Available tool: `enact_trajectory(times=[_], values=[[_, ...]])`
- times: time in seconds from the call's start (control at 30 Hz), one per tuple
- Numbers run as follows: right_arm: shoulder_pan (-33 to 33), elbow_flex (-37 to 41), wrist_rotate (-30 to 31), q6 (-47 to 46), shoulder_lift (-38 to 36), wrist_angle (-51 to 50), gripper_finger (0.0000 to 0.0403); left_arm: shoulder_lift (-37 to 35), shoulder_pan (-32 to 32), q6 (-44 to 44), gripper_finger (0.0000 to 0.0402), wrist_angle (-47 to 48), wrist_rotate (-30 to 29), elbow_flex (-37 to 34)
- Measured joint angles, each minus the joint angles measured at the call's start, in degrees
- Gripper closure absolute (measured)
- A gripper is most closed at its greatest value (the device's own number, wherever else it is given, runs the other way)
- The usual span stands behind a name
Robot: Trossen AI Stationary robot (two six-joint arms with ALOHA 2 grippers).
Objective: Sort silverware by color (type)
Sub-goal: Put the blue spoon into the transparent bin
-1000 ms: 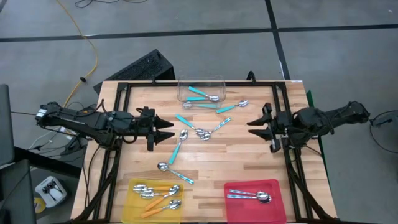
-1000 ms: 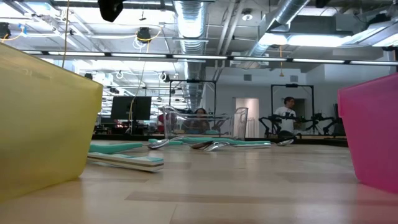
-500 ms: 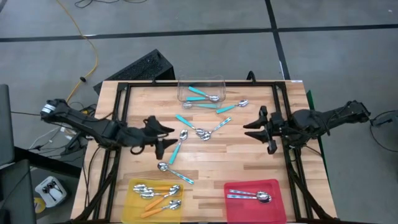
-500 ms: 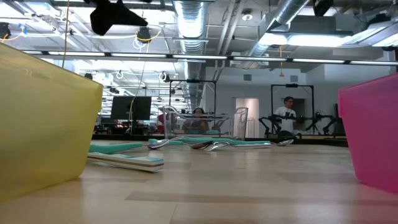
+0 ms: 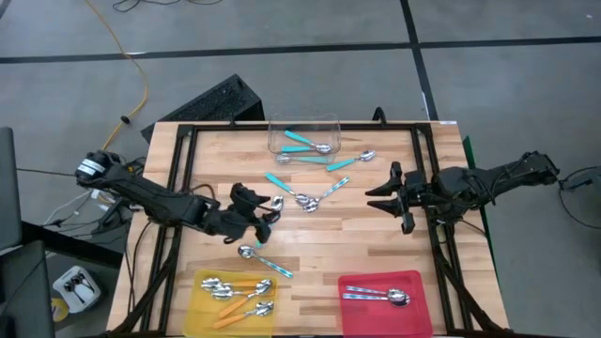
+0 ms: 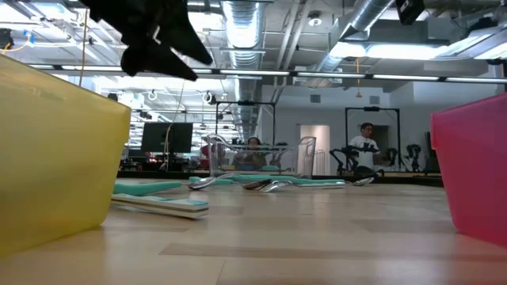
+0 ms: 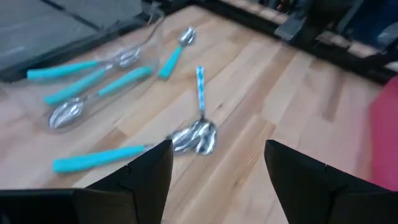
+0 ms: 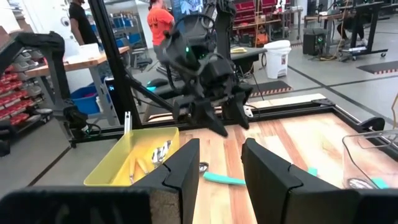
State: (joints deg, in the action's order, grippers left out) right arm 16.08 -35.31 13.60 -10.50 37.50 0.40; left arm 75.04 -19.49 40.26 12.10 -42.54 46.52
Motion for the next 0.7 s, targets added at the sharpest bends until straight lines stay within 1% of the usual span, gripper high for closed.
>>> enact_trajectory(times=[0.2, 0.4, 0.57, 0.7], values=[[0.00, 0.00, 0.03, 0.44, 0.00, -0.10, 0.0259, 5.00, 0.00, 4.00, 0.0164, -0.03, -0.25, 0.00], [0.01, 0.00, 0.01, 0.50, 0.00, -0.40, 0.0259, 10.17, 0.18, 7.17, 0.0164, 0.55, -2.73, 0.00], [0.00, 0.00, 0.01, 0.44, 0.00, -3.36, 0.0259, 13.89, 0.24, 9.63, 0.0164, 1.05, -2.74, -0.01], [0.00, 0.00, -0.01, 0.44, 0.00, -3.47, 0.0259, 15.62, 0.24, 11.62, 0.0164, 3.04, -2.44, 0.00]])
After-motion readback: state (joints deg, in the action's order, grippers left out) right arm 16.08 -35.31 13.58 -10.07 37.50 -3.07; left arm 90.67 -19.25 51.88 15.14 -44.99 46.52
